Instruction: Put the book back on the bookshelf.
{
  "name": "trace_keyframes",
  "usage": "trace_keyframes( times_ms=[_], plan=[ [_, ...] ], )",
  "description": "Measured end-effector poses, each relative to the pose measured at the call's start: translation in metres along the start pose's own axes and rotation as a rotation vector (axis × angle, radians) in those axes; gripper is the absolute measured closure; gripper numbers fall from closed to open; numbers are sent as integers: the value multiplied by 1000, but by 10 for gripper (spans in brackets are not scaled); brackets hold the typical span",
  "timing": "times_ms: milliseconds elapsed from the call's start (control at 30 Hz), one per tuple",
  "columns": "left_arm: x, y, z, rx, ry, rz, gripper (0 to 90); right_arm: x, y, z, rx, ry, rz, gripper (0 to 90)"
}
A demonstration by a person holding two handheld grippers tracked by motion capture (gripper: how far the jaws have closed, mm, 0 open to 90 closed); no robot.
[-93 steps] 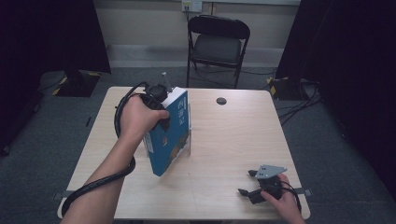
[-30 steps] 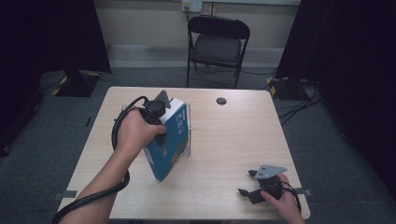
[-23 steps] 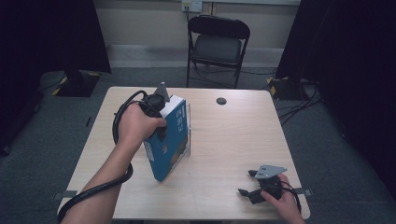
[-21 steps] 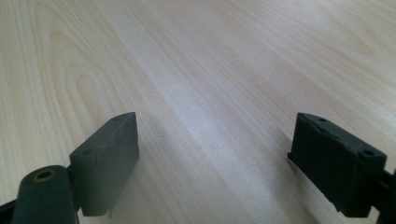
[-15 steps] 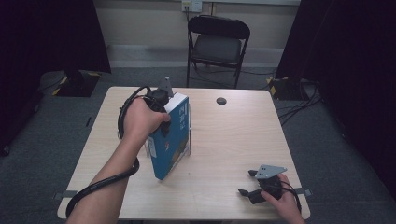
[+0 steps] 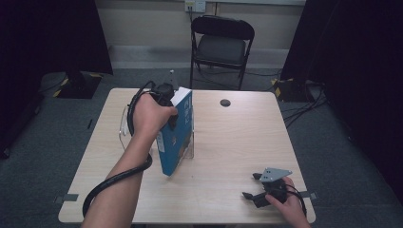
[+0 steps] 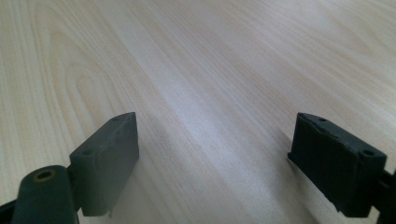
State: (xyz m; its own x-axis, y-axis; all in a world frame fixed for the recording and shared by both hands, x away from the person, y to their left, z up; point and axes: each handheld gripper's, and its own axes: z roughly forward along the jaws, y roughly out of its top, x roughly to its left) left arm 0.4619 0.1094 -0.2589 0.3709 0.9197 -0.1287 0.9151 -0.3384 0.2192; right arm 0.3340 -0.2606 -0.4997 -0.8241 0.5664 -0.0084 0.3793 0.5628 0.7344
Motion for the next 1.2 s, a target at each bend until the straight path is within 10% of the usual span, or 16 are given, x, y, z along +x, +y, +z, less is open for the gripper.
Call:
trace_keyframes(
  times_ms=[800,1200],
  plan=[
    [3,10,11,-127,12,-70,622,0,0,0,-1,4,1,141],
    [-2,7,15,-70,28,-60,619,0,0,1,1,4,1,139]
  ],
)
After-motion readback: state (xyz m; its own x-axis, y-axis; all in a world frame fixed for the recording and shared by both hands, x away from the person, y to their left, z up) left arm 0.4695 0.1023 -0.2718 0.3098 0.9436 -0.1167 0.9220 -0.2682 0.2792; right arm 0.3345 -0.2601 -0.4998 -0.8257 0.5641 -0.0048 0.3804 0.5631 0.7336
